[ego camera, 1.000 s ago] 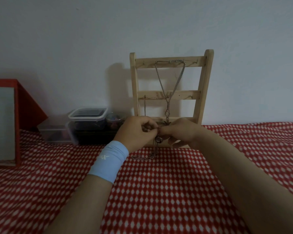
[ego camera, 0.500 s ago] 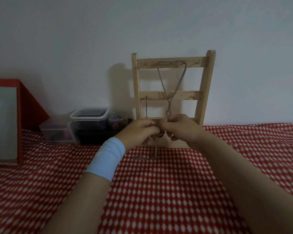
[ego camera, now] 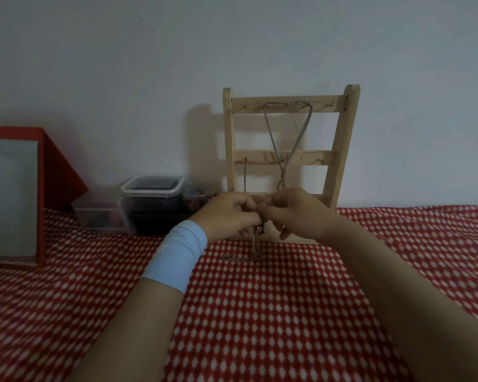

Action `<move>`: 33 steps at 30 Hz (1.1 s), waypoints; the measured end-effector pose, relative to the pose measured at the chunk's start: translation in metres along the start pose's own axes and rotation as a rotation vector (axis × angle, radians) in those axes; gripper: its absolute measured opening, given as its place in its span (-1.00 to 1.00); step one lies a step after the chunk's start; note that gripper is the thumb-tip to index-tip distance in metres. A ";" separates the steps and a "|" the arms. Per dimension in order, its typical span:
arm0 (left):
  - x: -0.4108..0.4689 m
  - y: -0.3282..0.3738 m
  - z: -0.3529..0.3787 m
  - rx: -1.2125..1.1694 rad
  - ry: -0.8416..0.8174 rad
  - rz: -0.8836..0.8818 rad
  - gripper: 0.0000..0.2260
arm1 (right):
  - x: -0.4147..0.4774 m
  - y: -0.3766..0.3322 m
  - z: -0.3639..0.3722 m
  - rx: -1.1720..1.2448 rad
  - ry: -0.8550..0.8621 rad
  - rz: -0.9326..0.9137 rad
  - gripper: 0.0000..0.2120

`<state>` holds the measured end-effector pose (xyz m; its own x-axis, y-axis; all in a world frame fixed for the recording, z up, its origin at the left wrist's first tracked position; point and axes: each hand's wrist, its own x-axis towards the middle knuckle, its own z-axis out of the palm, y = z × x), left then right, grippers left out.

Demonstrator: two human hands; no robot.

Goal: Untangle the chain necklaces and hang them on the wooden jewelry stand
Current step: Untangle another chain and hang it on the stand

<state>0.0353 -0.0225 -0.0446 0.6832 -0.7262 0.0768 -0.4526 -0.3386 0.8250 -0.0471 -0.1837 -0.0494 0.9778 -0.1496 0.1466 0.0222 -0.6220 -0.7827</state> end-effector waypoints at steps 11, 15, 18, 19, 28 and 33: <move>0.000 -0.004 -0.002 0.145 0.164 0.120 -0.90 | 0.003 0.001 -0.002 -0.302 -0.040 -0.031 -0.72; 0.002 -0.007 0.006 0.171 0.181 0.104 -0.85 | -0.002 -0.005 0.000 -0.519 -0.122 -0.106 -0.73; 0.003 -0.009 0.010 0.154 0.095 0.080 -0.81 | 0.000 -0.004 -0.003 -0.531 -0.114 -0.101 -0.76; 0.002 -0.008 0.009 0.158 0.055 0.070 -0.83 | 0.000 -0.003 -0.004 -0.479 -0.100 -0.085 -0.76; 0.001 -0.006 0.000 -0.026 0.049 0.024 -0.90 | -0.001 -0.006 0.004 -0.048 -0.052 0.010 -0.72; 0.001 -0.007 -0.002 -0.070 0.083 0.009 -0.89 | 0.001 -0.005 0.001 -0.068 -0.023 -0.026 -0.77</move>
<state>0.0406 -0.0199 -0.0492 0.7260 -0.6757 0.1281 -0.4194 -0.2874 0.8611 -0.0461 -0.1800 -0.0455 0.9816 -0.1152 0.1521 0.0345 -0.6767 -0.7354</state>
